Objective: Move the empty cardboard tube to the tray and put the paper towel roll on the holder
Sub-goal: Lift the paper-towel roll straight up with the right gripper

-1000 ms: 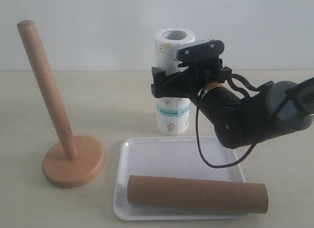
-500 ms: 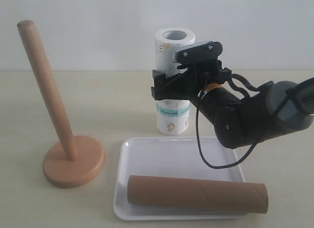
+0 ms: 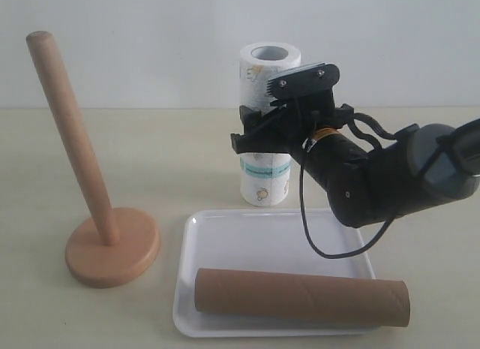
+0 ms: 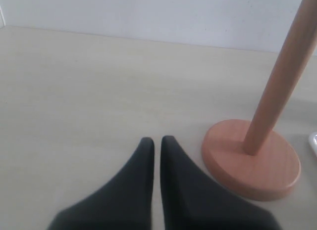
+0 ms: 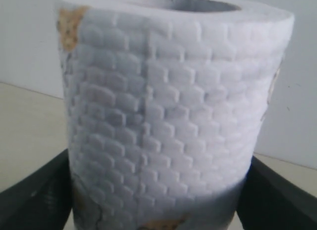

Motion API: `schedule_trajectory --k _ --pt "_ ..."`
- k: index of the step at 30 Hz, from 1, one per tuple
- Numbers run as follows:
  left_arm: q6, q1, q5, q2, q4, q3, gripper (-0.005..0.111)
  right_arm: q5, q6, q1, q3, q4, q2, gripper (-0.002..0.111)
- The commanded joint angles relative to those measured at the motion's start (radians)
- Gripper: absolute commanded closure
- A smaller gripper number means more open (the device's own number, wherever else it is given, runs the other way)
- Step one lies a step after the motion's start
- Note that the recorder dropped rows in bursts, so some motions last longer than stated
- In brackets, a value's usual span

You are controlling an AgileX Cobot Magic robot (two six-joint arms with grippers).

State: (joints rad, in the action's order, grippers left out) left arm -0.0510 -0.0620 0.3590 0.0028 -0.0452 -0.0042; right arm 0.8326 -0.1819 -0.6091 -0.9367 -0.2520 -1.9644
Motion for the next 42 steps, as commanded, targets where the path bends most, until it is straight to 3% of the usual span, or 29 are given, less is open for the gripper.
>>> schedule_trajectory --k 1,9,17,21,29,42 --pt "-0.008 0.004 0.001 -0.003 0.001 0.004 0.103 -0.027 -0.011 -0.002 -0.006 0.013 0.091 0.108" --pt "-0.008 0.004 0.001 -0.003 0.001 0.004 0.103 -0.074 0.079 -0.024 -0.006 0.151 0.270 0.108" --pt "-0.008 0.004 0.001 -0.003 0.001 0.004 0.103 -0.121 0.093 -0.030 -0.006 0.170 0.396 0.108" --pt "-0.008 0.004 0.001 -0.003 0.001 0.004 0.103 -0.128 0.198 -0.030 -0.006 0.252 0.452 0.108" --pt "-0.008 0.004 0.001 -0.003 0.001 0.004 0.103 -0.091 0.388 -0.030 -0.006 0.380 0.528 0.108" --pt "-0.008 0.004 0.001 -0.003 0.001 0.004 0.103 -0.070 0.494 -0.030 -0.062 0.493 0.560 0.108"
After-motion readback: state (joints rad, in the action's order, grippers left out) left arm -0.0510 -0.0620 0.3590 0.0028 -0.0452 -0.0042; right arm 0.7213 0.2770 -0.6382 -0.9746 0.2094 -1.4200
